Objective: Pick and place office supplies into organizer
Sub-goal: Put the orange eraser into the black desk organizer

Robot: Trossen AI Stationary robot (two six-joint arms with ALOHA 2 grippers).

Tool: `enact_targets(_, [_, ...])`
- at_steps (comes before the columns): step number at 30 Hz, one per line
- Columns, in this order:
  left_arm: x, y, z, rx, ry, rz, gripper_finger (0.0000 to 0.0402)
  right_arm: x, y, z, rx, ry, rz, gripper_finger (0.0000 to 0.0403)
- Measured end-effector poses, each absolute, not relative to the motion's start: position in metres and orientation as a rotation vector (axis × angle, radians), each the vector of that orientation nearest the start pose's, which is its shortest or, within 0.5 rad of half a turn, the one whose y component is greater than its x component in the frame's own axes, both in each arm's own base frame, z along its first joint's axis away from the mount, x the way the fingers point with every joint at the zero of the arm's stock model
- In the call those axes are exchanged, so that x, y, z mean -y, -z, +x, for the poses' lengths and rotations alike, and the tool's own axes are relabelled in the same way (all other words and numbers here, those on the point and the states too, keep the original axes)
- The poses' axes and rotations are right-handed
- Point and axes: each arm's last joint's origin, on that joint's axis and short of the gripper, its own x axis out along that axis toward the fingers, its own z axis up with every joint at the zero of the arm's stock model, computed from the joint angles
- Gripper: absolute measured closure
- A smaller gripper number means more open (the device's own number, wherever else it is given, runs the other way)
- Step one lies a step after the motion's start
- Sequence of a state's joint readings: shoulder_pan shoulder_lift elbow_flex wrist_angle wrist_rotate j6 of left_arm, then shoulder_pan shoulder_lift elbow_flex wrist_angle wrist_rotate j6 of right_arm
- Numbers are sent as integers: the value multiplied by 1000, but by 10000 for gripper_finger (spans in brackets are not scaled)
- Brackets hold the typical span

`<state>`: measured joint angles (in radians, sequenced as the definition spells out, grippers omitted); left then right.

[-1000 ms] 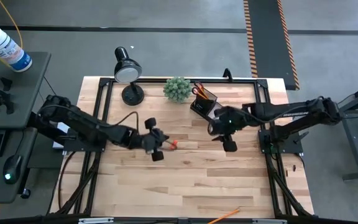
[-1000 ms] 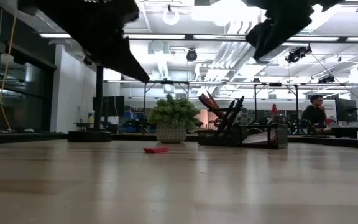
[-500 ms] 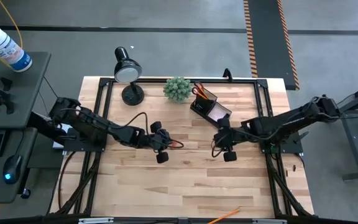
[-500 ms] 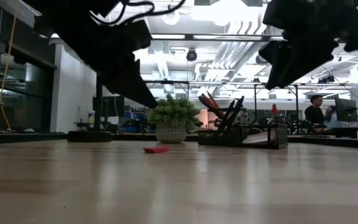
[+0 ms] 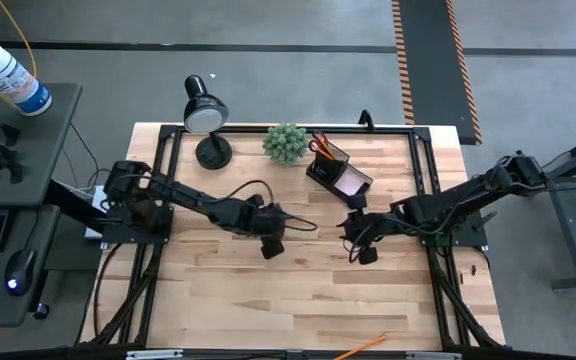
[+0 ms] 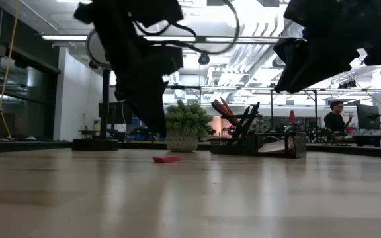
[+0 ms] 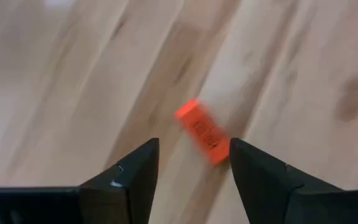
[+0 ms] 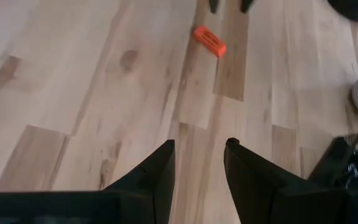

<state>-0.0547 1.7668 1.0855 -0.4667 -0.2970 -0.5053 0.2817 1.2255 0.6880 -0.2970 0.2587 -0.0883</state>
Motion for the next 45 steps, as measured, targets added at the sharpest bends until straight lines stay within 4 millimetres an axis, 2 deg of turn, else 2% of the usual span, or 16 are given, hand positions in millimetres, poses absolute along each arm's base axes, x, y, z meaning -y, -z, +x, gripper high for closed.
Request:
enact_targets(4, [12, -167, 357, -1098, -504, -224, 216, -64, -209, 229, -775, -87, -326, 274])
enact_targets(7, [14, -166, 374, -1074, -472, -193, 215, -67, -209, 229, -764, -100, -333, 274])
enact_targets(11, [14, -165, 386, -1058, -443, -154, 215, -71, -209, 228, -764, -114, -340, 274])
enact_targets(21, [12, -166, 385, -1095, -420, -158, 215, -81, -209, 224, -766, -155, -359, 274])
enact_targets(26, [7, -152, 376, -1155, -574, -236, 215, -82, -209, 224, -760, -157, -362, 274])
enact_targets(30, [7, -145, 375, -1168, -633, -270, 215, -81, -209, 224, -752, -136, -369, 274])
enact_targets(38, [8, -132, 379, -1178, -641, -329, 215, -82, -211, 225, -735, -137, -364, 274])
enact_targets(45, [9, -129, 379, -1185, -657, -342, 215, -82, -211, 226, -725, -137, -361, 274])
